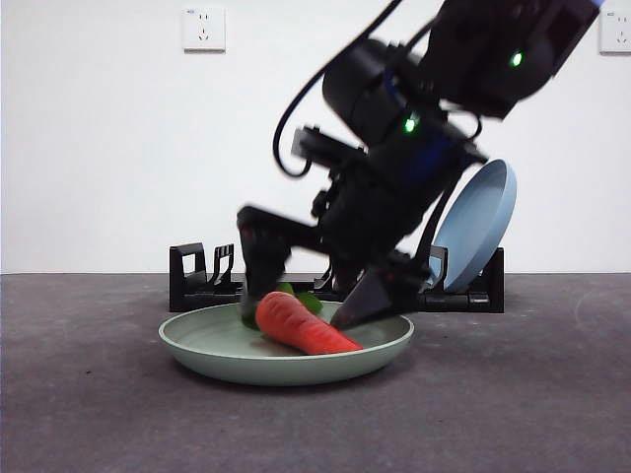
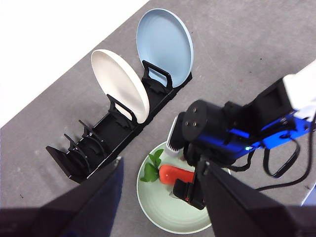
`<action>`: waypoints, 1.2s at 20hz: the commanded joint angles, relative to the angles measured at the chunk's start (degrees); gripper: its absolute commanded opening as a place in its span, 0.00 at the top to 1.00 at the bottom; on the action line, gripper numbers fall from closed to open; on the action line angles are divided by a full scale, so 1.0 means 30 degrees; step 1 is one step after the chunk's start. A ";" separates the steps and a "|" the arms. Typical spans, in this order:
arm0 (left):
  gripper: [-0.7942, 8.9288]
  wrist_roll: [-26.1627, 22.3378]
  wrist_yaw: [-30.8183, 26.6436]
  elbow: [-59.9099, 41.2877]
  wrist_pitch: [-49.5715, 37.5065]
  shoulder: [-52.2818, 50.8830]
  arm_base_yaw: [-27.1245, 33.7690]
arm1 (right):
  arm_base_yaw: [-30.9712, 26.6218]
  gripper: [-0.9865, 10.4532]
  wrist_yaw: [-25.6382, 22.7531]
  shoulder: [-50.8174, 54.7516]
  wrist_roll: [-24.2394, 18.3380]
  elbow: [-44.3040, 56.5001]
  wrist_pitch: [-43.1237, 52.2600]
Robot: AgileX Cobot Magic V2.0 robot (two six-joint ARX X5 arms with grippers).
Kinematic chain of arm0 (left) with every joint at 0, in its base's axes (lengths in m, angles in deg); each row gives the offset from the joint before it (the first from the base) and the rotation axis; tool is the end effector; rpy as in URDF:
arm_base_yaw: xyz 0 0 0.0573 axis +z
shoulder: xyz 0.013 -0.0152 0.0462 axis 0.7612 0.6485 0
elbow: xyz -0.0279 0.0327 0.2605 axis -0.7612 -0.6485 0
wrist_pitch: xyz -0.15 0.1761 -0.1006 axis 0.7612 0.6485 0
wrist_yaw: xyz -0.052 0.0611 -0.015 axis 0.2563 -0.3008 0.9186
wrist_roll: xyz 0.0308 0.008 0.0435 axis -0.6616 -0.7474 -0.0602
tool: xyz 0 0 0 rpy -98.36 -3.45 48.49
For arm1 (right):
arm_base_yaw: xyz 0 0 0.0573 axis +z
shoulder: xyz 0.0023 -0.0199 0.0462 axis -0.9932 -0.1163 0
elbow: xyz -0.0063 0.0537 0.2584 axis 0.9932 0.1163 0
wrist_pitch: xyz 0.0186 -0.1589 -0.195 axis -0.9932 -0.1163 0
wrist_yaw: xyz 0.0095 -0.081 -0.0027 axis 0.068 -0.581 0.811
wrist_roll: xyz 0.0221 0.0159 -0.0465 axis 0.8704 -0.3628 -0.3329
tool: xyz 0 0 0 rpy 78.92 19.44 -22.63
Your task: Take the green plate from the plate rack,put the plate on the table,take the carrot from the table,put the carrot in the plate
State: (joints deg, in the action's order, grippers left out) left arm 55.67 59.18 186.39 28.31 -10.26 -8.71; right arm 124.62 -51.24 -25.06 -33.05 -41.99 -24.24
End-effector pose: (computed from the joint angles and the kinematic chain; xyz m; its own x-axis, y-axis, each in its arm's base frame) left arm 0.1153 -0.1658 0.4607 0.7190 -0.4488 -0.5307 0.6411 0.7232 0.2568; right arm 0.2698 0.2397 0.1545 0.5002 0.5340 -0.6817 -0.5383 0.8084 0.2383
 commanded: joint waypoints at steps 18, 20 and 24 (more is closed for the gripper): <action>0.66 0.1071 0.3912 -0.0044 0.3891 -0.0022 -0.0044 | 0.0044 0.47 0.1668 1.9897 -0.1902 -0.0080 -2.1850; 0.66 0.1129 0.4393 -0.0044 0.4189 -0.0022 -0.0044 | 0.0044 0.54 0.1668 2.0371 -0.1872 -0.0080 -2.2549; 0.84 0.1341 0.4903 -0.0044 0.4838 -0.0022 -0.0036 | 0.0044 0.73 0.1676 2.0771 -0.1880 -0.0080 -2.3256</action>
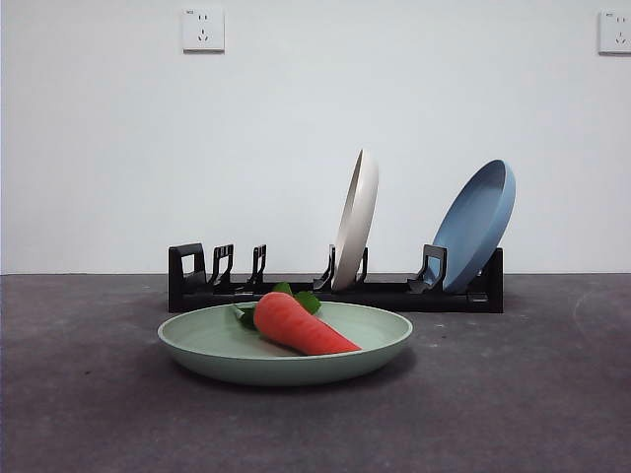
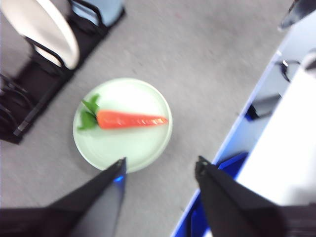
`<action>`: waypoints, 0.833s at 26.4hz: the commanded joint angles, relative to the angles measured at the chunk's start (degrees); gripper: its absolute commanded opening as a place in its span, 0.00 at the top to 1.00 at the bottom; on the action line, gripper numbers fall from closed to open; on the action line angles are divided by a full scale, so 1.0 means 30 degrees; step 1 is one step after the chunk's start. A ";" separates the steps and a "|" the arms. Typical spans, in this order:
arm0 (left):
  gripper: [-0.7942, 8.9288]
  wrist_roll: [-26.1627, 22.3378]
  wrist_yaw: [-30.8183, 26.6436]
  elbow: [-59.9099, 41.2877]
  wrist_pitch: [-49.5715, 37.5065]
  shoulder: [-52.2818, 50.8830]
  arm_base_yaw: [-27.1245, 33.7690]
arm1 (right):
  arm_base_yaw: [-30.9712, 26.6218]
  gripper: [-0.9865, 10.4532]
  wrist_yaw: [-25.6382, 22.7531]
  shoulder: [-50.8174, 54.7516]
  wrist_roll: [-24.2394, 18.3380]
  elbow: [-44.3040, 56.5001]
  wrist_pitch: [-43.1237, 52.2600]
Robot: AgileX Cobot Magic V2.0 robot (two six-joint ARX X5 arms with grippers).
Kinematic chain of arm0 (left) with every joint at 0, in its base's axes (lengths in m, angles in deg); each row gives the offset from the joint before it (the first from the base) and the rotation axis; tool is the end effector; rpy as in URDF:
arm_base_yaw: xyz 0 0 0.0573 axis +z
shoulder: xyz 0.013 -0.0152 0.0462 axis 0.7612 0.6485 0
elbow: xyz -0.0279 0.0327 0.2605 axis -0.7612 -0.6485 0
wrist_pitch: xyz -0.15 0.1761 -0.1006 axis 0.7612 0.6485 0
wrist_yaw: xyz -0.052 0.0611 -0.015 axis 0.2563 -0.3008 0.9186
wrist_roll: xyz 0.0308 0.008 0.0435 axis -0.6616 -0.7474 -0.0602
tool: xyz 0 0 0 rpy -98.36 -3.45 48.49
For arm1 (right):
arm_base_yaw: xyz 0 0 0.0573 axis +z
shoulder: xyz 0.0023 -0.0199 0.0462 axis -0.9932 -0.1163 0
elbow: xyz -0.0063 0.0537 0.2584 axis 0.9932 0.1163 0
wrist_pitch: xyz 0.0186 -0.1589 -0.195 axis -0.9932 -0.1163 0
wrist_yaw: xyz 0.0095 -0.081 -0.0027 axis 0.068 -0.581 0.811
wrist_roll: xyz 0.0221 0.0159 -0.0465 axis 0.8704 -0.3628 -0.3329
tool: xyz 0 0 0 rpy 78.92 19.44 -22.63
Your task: Take the green plate from the plate rack,put the plate on the table,take the carrot from the table,put the carrot in the plate
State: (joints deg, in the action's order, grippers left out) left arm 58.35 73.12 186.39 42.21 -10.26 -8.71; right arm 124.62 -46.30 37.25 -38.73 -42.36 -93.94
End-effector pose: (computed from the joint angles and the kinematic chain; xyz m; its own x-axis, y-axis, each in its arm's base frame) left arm 0.1022 -0.1574 0.4422 0.4628 -0.4800 -0.7453 0.7950 0.5967 0.1093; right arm 0.0744 0.0714 0.3248 0.3722 0.5356 -0.7580 -0.6219 0.7502 0.2247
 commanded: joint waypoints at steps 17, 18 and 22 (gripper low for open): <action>0.92 0.0590 0.0270 -0.0044 0.0940 -0.0022 -0.0036 | 0.0044 0.91 -0.0073 -0.0051 0.0015 0.0044 -0.0102; 0.92 0.0590 0.0270 -0.0044 0.0940 -0.0022 -0.0036 | 0.0044 0.91 -0.0073 -0.0051 0.0015 0.0044 -0.0102; 0.92 0.0583 0.0270 -0.0044 0.0940 -0.0022 -0.0036 | 0.0044 0.91 -0.0066 -0.0051 0.0015 0.0044 -0.0102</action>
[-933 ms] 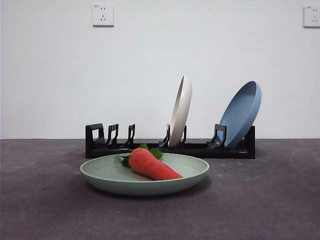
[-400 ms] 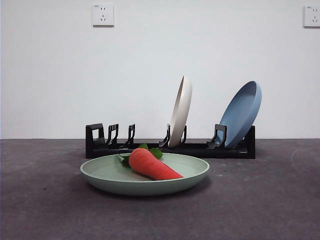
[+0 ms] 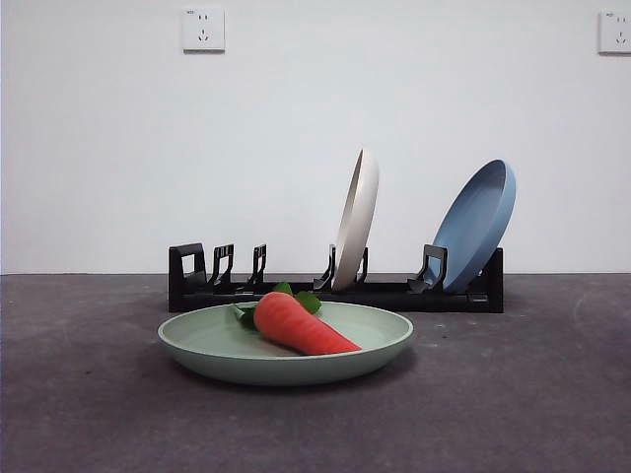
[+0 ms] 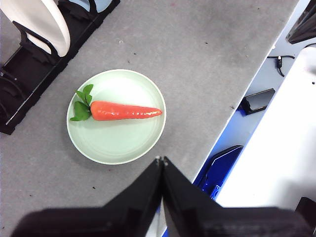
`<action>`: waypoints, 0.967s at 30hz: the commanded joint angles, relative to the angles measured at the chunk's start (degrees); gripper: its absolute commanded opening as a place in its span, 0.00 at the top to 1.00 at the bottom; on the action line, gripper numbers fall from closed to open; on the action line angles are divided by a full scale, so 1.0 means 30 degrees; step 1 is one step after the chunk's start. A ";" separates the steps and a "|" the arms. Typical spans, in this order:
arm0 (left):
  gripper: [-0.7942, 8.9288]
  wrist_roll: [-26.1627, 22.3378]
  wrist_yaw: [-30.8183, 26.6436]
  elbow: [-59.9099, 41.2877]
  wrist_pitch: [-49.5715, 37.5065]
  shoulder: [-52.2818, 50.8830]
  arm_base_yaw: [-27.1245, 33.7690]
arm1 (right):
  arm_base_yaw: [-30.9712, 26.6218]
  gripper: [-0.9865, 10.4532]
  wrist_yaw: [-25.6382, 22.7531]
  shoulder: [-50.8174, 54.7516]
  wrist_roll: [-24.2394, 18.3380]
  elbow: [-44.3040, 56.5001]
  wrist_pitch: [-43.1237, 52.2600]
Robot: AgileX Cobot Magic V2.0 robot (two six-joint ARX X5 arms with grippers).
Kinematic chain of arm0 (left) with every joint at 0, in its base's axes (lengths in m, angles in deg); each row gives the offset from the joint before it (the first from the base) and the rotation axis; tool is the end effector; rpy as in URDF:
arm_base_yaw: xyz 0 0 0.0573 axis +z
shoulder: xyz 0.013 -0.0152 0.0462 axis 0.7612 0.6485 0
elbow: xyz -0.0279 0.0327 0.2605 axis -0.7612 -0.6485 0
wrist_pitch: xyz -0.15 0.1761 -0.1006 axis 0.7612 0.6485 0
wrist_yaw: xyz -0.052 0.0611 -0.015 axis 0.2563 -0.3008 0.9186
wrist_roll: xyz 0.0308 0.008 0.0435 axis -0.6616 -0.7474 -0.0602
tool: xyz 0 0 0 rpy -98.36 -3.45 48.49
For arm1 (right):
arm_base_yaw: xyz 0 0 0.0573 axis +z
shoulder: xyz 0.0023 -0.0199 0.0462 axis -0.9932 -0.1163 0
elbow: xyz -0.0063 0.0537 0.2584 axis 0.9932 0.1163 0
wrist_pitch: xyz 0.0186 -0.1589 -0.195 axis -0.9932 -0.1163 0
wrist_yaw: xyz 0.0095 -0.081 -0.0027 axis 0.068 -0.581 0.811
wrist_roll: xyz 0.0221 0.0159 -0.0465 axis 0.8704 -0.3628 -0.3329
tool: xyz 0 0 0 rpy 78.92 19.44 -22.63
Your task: Take the green plate from the plate rack,put the plate on the table,take the carrot from the table,put the carrot in the plate
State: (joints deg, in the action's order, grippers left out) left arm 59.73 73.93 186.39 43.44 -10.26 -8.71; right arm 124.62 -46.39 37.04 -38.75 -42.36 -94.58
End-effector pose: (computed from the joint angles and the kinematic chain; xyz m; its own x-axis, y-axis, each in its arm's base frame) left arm 0.1010 -0.1563 0.4409 0.4430 -0.4747 -0.7605 0.7927 0.6036 0.0850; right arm 0.0745 0.0713 0.3238 0.3649 0.5271 -0.7675 -0.6191 0.7530 0.2228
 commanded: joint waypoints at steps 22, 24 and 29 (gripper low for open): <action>0.92 -0.3606 0.3104 -0.2164 -1.2619 -0.4124 0.8794 | 0.0044 0.91 -0.0044 0.0022 0.0022 0.0044 0.0102; 0.92 -0.3614 0.4007 -0.3410 -1.4273 -0.5173 1.0469 | 0.0044 0.91 -0.0044 0.0022 0.0022 0.0044 0.0102; 0.92 -0.3614 0.4022 -0.8400 -1.7864 -0.8867 1.4265 | 0.0044 0.91 -0.0044 0.0022 0.0022 0.0044 0.0102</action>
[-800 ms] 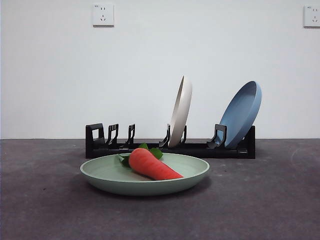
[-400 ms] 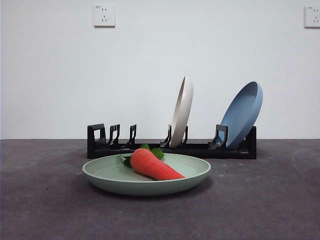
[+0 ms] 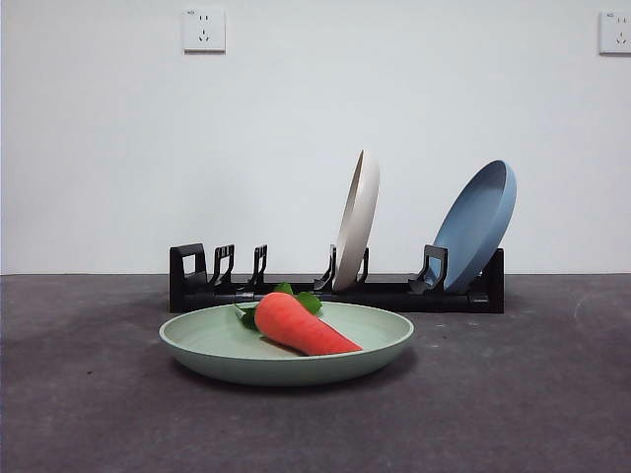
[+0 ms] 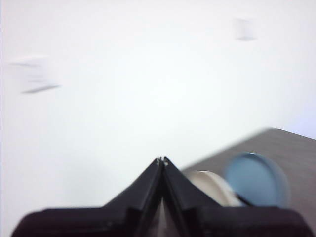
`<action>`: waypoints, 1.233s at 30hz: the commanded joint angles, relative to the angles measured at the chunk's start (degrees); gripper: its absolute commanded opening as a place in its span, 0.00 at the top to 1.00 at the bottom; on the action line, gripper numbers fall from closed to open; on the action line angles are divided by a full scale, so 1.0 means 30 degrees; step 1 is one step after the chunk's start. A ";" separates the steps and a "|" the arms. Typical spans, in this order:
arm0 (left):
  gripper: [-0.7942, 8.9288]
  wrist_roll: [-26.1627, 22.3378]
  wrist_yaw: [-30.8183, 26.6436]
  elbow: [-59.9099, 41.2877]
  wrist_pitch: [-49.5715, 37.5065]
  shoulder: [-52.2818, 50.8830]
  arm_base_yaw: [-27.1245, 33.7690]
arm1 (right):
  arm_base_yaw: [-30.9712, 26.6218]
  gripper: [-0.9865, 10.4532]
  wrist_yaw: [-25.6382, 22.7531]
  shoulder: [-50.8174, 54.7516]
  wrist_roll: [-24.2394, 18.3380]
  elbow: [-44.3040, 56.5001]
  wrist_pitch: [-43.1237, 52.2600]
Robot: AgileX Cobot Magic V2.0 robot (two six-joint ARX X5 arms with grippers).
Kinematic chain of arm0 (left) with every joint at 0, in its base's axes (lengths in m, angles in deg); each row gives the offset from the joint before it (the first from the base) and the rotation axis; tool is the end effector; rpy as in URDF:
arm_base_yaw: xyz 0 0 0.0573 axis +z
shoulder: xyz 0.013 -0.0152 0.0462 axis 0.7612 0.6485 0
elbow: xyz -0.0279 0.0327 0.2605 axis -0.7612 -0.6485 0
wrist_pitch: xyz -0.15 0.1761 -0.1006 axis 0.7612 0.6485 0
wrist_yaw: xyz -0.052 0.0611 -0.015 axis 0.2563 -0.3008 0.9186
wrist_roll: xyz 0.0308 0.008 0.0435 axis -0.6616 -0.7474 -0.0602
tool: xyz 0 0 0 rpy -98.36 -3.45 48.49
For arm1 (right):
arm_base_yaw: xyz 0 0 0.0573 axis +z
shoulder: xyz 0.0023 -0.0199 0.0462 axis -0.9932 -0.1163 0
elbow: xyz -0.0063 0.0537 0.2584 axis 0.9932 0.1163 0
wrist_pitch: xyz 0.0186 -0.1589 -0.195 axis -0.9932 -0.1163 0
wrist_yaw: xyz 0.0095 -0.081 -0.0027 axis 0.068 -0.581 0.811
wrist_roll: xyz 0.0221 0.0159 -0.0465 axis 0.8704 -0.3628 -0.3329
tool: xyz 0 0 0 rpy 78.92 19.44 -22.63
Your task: Take the green plate from the plate rack,put the plate on the table,take the carrot from the table,put the carrot in the plate
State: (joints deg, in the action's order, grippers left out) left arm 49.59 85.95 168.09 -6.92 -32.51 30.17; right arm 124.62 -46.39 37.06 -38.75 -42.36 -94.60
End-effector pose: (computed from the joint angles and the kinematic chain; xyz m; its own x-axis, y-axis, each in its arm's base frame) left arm 0.1136 -0.0425 0.4828 0.9102 -0.4076 0.0738 0.3923 0.9054 0.1623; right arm 0.0744 0.0713 0.3238 0.3649 0.5271 -0.7675 -0.6191 0.7530 0.2228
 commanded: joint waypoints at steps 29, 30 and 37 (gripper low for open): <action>0.92 0.1479 -0.0044 -2.4931 -0.7322 -1.5038 0.6892 | 0.0044 0.91 -0.0044 0.0015 0.0022 0.0044 0.0109; 0.92 0.1537 -0.0036 -2.5179 -0.7329 -1.5169 0.6892 | 0.0044 0.91 -0.0044 0.0015 0.0022 0.0044 0.0109; 0.92 0.1851 0.0007 -2.6075 -0.7016 -1.5540 0.6892 | 0.0044 0.91 -0.0044 0.0015 0.0022 0.0044 0.0109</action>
State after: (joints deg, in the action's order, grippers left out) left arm 54.29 85.93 90.63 -27.71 -78.87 50.65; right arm 124.62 -46.39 37.06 -38.75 -42.36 -94.58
